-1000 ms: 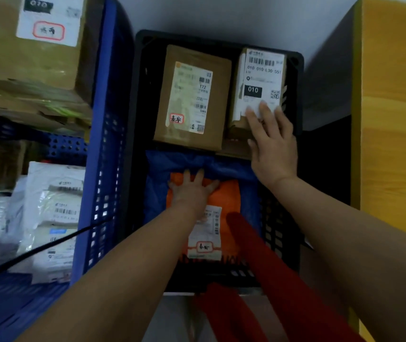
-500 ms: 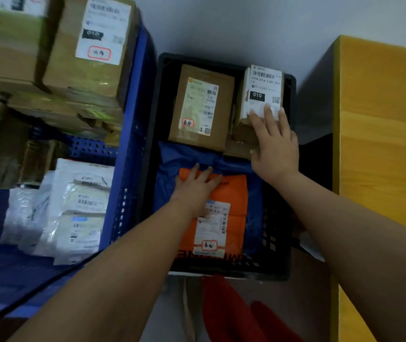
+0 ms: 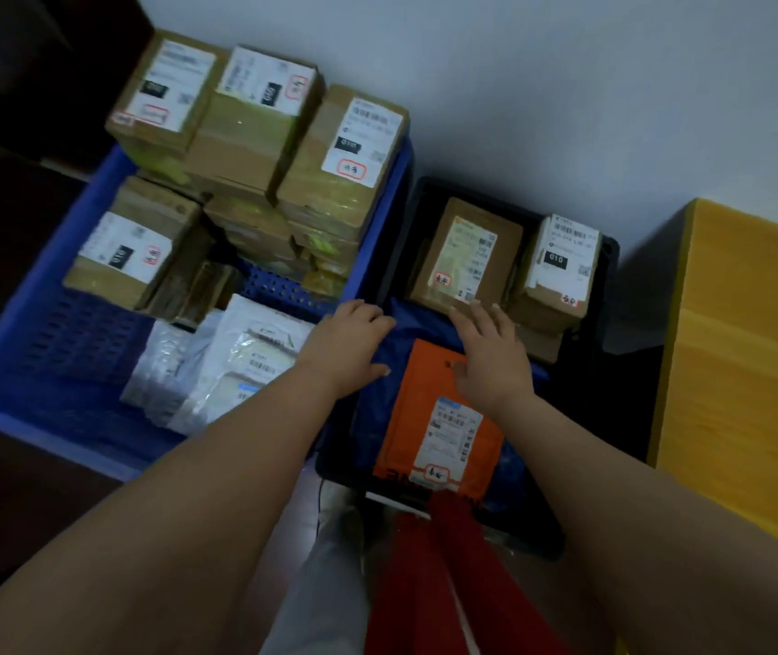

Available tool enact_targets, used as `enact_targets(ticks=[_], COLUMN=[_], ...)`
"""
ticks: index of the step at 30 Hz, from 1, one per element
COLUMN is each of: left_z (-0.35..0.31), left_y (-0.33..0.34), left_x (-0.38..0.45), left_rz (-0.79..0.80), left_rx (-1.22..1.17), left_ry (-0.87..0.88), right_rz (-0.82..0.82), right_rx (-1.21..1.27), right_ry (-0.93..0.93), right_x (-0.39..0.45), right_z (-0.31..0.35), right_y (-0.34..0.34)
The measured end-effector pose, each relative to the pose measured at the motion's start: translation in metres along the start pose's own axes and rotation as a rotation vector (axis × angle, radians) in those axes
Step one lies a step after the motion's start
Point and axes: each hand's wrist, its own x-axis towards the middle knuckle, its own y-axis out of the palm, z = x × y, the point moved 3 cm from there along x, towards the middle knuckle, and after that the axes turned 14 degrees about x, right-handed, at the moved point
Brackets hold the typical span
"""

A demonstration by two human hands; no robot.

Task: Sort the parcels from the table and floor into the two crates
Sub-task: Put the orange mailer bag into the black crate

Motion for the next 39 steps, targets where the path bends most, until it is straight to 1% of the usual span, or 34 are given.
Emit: enact_targets(ticks=[2, 6, 11, 15, 18, 23, 27, 29, 30, 31, 33, 34, 36, 39], left_z=[0.026, 0.076, 0.136, 0.183, 0.216, 0.264, 0.274, 0.270, 0.269, 0.268, 0.270, 0.271, 0.271, 0.268], left_y=[-0.006, -0.001, 0.026, 0.056, 0.084, 0.139, 0.187, 0.212, 0.224, 0.235, 0.253, 0.262, 0.279, 0.295], left_x=[-0.019, -0.056, -0.092, -0.105, -0.105, -0.095, -0.077, -0.065, -0.059, -0.053, -0.043, -0.038, -0.028, -0.019], left_rz=[-0.008, 0.036, 0.118, 0.208, 0.252, 0.306, 0.416, 0.460, 0.482, 0.504, 0.515, 0.508, 0.488, 0.465], left_rx=[-0.001, -0.003, 0.006, -0.001, -0.013, -0.015, -0.057, -0.125, -0.178, -0.276, -0.545, -0.640, -0.722, -0.825], left_ry=[-0.067, -0.172, -0.237, -0.226, -0.172, -0.066, 0.017, 0.022, -0.009, -0.091, -0.344, -0.447, -0.506, -0.535], right_rz=[0.038, 0.099, 0.166, 0.178, 0.219, 0.368, 0.442, 0.462, 0.468, 0.474, 0.496, 0.505, 0.516, 0.512], right_rx=[-0.007, -0.005, -0.009, 0.012, 0.037, 0.081, 0.047, 0.031, 0.027, 0.024, 0.026, 0.037, 0.075, 0.095], right_ry=[-0.043, -0.135, -0.215, -0.221, -0.147, 0.102, 0.234, 0.297, 0.322, 0.341, 0.359, 0.364, 0.369, 0.369], right_x=[0.001, 0.005, 0.015, 0.029, 0.041, 0.060, 0.074, 0.082, 0.086, 0.089, 0.098, 0.102, 0.113, 0.118], right_z=[0.021, 0.070, 0.131, 0.175, 0.199, 0.228, 0.232, 0.227, 0.224, 0.220, 0.214, 0.210, 0.201, 0.189], right_y=[0.001, 0.012, 0.045, 0.083, 0.120, 0.202, 0.257, 0.277, 0.285, 0.293, 0.308, 0.315, 0.330, 0.346])
